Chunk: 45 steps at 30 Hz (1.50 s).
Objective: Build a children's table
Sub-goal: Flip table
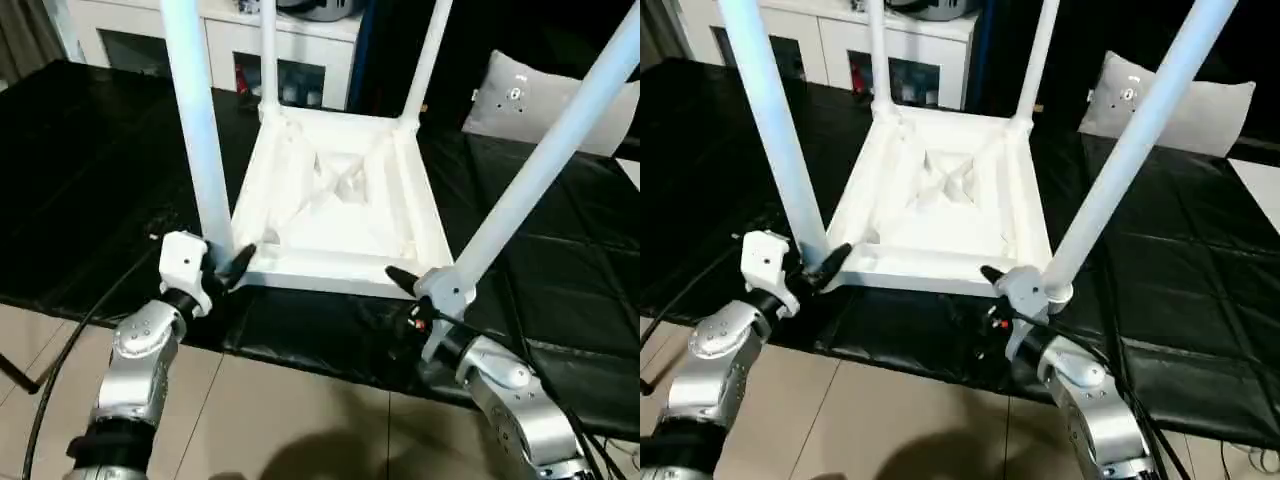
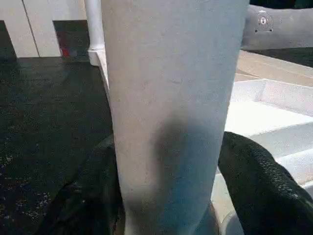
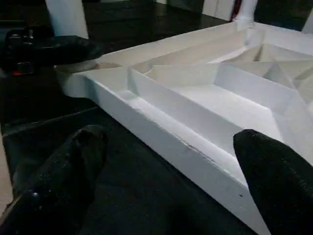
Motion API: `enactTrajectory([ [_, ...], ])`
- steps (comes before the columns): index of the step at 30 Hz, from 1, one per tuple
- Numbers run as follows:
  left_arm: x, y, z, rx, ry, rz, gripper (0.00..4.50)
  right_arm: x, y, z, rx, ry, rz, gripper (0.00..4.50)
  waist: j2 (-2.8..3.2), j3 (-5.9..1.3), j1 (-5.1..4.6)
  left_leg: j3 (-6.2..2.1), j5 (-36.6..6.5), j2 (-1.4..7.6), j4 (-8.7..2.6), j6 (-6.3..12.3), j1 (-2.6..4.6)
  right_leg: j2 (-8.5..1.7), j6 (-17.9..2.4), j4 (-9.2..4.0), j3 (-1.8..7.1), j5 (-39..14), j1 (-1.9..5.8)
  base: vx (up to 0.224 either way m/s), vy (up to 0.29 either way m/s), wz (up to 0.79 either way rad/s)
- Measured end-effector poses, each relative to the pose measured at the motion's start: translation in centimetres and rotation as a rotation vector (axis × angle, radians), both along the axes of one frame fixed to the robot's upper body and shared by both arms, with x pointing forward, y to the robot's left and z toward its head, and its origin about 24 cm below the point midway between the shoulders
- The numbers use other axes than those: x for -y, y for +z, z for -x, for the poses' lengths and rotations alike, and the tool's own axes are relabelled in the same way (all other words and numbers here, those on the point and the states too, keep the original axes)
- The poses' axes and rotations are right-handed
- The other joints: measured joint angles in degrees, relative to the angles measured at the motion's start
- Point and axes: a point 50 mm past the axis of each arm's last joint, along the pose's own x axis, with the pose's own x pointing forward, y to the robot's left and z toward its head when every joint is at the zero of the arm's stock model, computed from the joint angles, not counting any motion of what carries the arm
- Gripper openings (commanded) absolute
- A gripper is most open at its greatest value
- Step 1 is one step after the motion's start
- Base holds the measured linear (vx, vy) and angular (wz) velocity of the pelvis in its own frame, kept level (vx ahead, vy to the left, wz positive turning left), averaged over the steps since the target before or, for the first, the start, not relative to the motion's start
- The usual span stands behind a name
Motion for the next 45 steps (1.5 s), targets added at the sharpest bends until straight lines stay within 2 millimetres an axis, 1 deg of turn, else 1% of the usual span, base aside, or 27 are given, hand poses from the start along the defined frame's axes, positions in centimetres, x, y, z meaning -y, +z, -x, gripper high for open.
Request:
enactTrajectory([
  [2,0.0,0.0,-0.2,-0.004,0.004,0.003,2.78,0.0,0.0,0.0,-0.001,0.007,0.0,4.5,0.0,0.0,0.06,0.0,0.0,0.0,0.0,0.0,0.0,-0.01,0.0,0.0,-0.01,0.0,0.0,0.0,0.0,0.0],
  [4,-0.1,-0.1,-0.4,-0.009,0.014,0.005,2.47,-0.1,0.0,0.0,-0.003,0.009,0.001,4.5,0.0,0.0,0.03,0.0,0.0,0.0,0.0,0.0,-0.01,-0.01,0.0,0.0,0.0,0.0,0.0,0.0,0.0,0.0],
  [5,-0.1,-0.1,-0.5,-0.01,0.021,0.006,2.47,-0.1,0.0,0.0,-0.003,0.01,0.001,4.5,-0.01,0.01,0.01,0.0,0.0,0.0,0.0,0.0,0.0,-0.01,0.0,0.0,-0.01,0.0,0.0,0.0,0.0,0.0],
  [6,-0.2,-0.1,-0.5,-0.01,0.023,0.003,2.32,-0.1,0.0,0.0,-0.003,0.011,0.001,4.5,0.0,0.01,0.02,0.0,0.0,0.0,0.0,0.0,0.0,-0.01,0.0,0.0,-0.01,0.0,0.0,0.0,0.0,0.0],
  [9,0.0,0.0,-0.8,-0.011,0.027,0.006,2.17,-0.1,0.0,0.1,-0.004,0.016,0.001,4.5,-0.09,0.07,0.15,0.0,0.0,0.0,0.0,0.0,-0.01,-0.02,-0.01,0.02,-0.01,0.01,0.0,0.0,0.0,0.0],
  [16,0.2,0.0,-1.0,-0.011,0.055,0.009,2.13,0.0,-0.2,0.2,-0.018,0.027,0.013,4.5,-0.33,0.23,0.09,0.01,0.01,0.0,0.0,-0.02,0.0,-0.04,0.16,0.02,-0.02,-0.01,0.01,0.0,0.0,0.0],
  [20,0.5,-0.2,-1.0,-0.027,0.075,0.028,2.13,-0.2,-0.2,0.3,-0.019,0.041,0.013,4.5,-0.35,0.25,0.04,0.02,0.01,0.0,0.0,-0.02,0.01,-0.06,0.19,0.03,-0.02,0.01,0.01,0.0,0.0,0.0],
  [23,0.7,-0.1,-0.9,-0.041,0.1,0.053,2.13,-0.4,-0.3,0.4,-0.024,0.046,0.01,4.5,-0.28,0.3,-0.06,0.03,0.01,0.0,0.0,-0.02,-0.01,-0.06,0.19,0.03,-0.01,0.02,0.01,0.0,0.0,0.0],
  [27,0.5,0.1,-0.6,-0.048,0.141,0.085,2.13,-0.4,-0.4,0.5,-0.027,0.042,0.006,4.5,-0.04,0.46,-0.13,0.07,0.01,0.0,-0.03,-0.02,-0.08,-0.06,0.22,0.02,-0.01,-0.01,-0.01,0.0,0.0,0.0],
  [29,0.6,0.2,-0.5,-0.059,0.164,0.125,2.13,-0.4,-0.3,0.5,-0.026,0.041,-0.003,4.5,0.05,0.53,-0.13,0.09,0.01,0.0,-0.06,-0.02,-0.08,-0.06,0.22,0.01,-0.01,-0.01,-0.02,0.0,0.0,0.0],
  [31,0.9,0.5,-0.1,-0.08,0.207,0.217,2.13,-0.6,-0.1,0.7,-0.023,0.043,-0.036,4.5,0.2,0.73,-0.2,0.2,0.01,0.0,-0.06,-0.01,-0.21,-0.08,0.23,0.01,0.03,-0.05,-0.04,0.0,0.0,0.0],
  [33,1.8,0.7,0.4,-0.116,0.247,0.33,2.13,-0.7,0.2,0.9,-0.039,0.034,-0.098,4.5,0.22,0.76,-0.2,0.3,0.0,0.01,-0.06,0.01,-0.25,-0.13,0.13,0.03,0.07,-0.08,-0.08,0.0,0.0,0.0],
  [34,2.5,1.0,0.6,-0.147,0.26,0.413,2.13,-0.7,0.3,0.9,-0.064,0.015,-0.139,4.5,0.16,0.8,-0.18,0.35,-0.01,0.03,-0.07,0.05,-0.25,-0.13,0.06,0.04,0.07,-0.11,-0.08,0.0,0.0,0.0],
  [37,3.8,1.0,0.9,-0.209,0.242,0.554,2.12,-0.7,0.4,0.4,-0.116,-0.057,-0.226,4.5,-0.17,0.82,-0.15,0.37,0.05,0.04,-0.18,0.16,-0.24,-0.11,0.01,0.01,0.05,-0.22,-0.09,0.0,0.0,0.0],
  [40,4.6,1.1,1.2,-0.241,0.227,0.591,2.11,-0.8,0.9,-0.2,-0.123,-0.098,-0.295,4.5,-0.46,0.75,-0.03,0.4,0.0,0.04,-0.21,0.25,-0.28,-0.11,0.1,-0.05,0.04,-0.3,-0.09,0.0,0.0,0.0],
  [45,5.4,1.5,1.5,-0.262,0.214,0.548,2.1,-1.7,2.0,-1.3,-0.1,-0.135,-0.428,4.5,-0.49,0.73,0.14,0.45,-0.04,0.01,-0.21,0.32,-0.14,-0.19,0.22,-0.05,0.05,-0.39,-0.09,0.0,0.0,0.0],
])
